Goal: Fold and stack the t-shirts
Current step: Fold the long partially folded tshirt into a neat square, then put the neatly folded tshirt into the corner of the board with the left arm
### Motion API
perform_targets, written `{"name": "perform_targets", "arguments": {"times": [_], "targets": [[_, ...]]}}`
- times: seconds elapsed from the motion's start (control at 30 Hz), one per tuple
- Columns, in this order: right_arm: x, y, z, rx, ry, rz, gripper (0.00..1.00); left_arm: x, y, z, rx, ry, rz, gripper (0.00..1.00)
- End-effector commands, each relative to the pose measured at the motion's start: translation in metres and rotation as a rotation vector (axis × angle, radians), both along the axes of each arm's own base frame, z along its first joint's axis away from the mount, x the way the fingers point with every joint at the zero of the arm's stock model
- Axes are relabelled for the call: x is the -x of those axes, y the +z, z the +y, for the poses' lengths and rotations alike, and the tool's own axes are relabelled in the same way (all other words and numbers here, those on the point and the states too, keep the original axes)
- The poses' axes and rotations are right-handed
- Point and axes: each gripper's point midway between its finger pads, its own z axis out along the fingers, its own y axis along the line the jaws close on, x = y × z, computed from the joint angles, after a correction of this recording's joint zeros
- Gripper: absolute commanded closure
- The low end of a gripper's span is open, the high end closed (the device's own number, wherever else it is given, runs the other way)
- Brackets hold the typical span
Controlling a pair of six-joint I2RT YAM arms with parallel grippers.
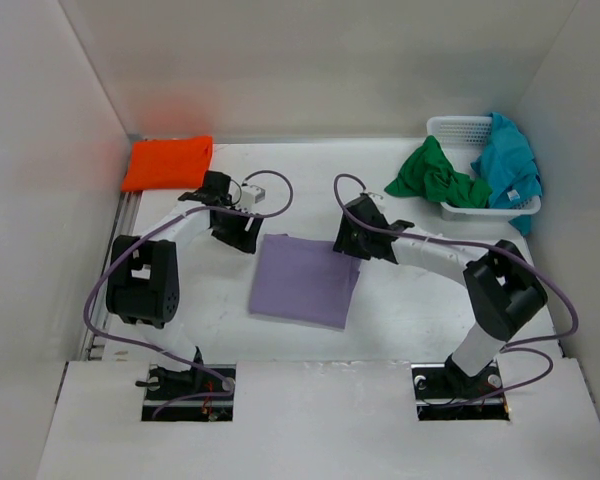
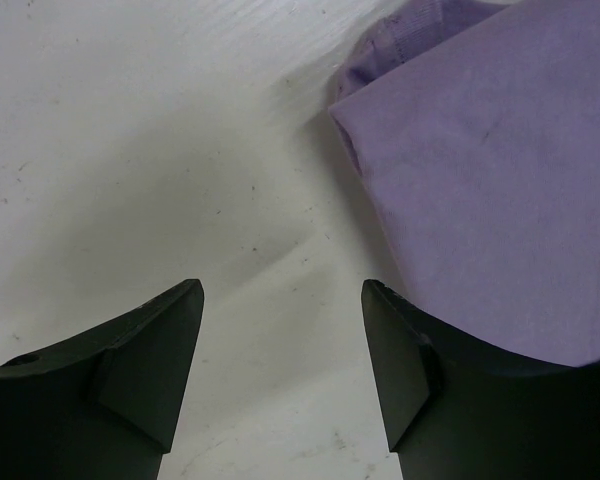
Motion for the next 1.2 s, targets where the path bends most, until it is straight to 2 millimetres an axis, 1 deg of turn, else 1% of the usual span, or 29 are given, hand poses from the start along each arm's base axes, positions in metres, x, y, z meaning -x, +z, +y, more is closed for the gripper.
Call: {"name": "perform_targets", "arguments": {"times": [0.0, 0.07, 0.13, 0.2, 0.27, 0.4, 0.5, 0.67, 0.8, 0.93, 1.0, 1.03, 1.1, 1.17], "targets": [[-0.021, 0.02, 0.0, 0.029, 0.012, -0.069, 0.45, 0.002, 0.009, -0.008, 0.081, 0.04, 0.028, 0.37], [-0.016, 0.022, -0.005, 0.045, -0.002, -0.065, 0.42, 0.013, 0.008, -0.015, 0.13, 0.037, 0.082, 0.37], [-0.009, 0.023, -0.016, 0.061, -0.032, -0.06, 0.4, 0.023, 0.009, -0.022, 0.179, 0.031, 0.127, 0.37], [0.004, 0.023, -0.02, 0.058, -0.056, -0.053, 0.38, 0.034, 0.008, -0.028, 0.222, 0.023, 0.175, 0.38], [0.018, 0.02, -0.021, 0.045, -0.067, -0.036, 0.36, 0.044, 0.002, -0.03, 0.23, 0.023, 0.214, 0.38], [0.046, 0.004, -0.024, 0.019, -0.107, 0.023, 0.33, 0.063, -0.015, -0.032, 0.221, 0.025, 0.285, 0.39], [0.062, -0.006, -0.019, -0.007, -0.117, 0.056, 0.33, 0.075, -0.026, -0.035, 0.194, 0.017, 0.326, 0.4], [0.083, -0.026, -0.002, -0.008, -0.089, 0.127, 0.33, 0.084, -0.046, -0.036, 0.151, 0.04, 0.393, 0.4], [0.089, -0.035, 0.009, -0.019, -0.083, 0.15, 0.34, 0.097, -0.062, -0.046, 0.151, 0.027, 0.474, 0.4], [0.087, -0.034, 0.013, -0.05, -0.091, 0.147, 0.35, 0.109, -0.071, -0.058, 0.173, 0.007, 0.551, 0.45], [0.087, -0.032, 0.013, -0.056, -0.094, 0.142, 0.36, 0.111, -0.073, -0.063, 0.193, 0.005, 0.586, 0.51], [0.087, -0.031, 0.013, -0.059, -0.093, 0.141, 0.36, 0.112, -0.074, -0.065, 0.205, 0.003, 0.604, 0.56], [0.088, -0.03, 0.012, -0.064, -0.093, 0.14, 0.36, 0.112, -0.073, -0.069, 0.23, 0.003, 0.635, 0.76], [0.09, -0.029, 0.01, -0.067, -0.094, 0.138, 0.36, 0.107, -0.069, -0.071, 0.246, 0.006, 0.643, 0.93]]}}
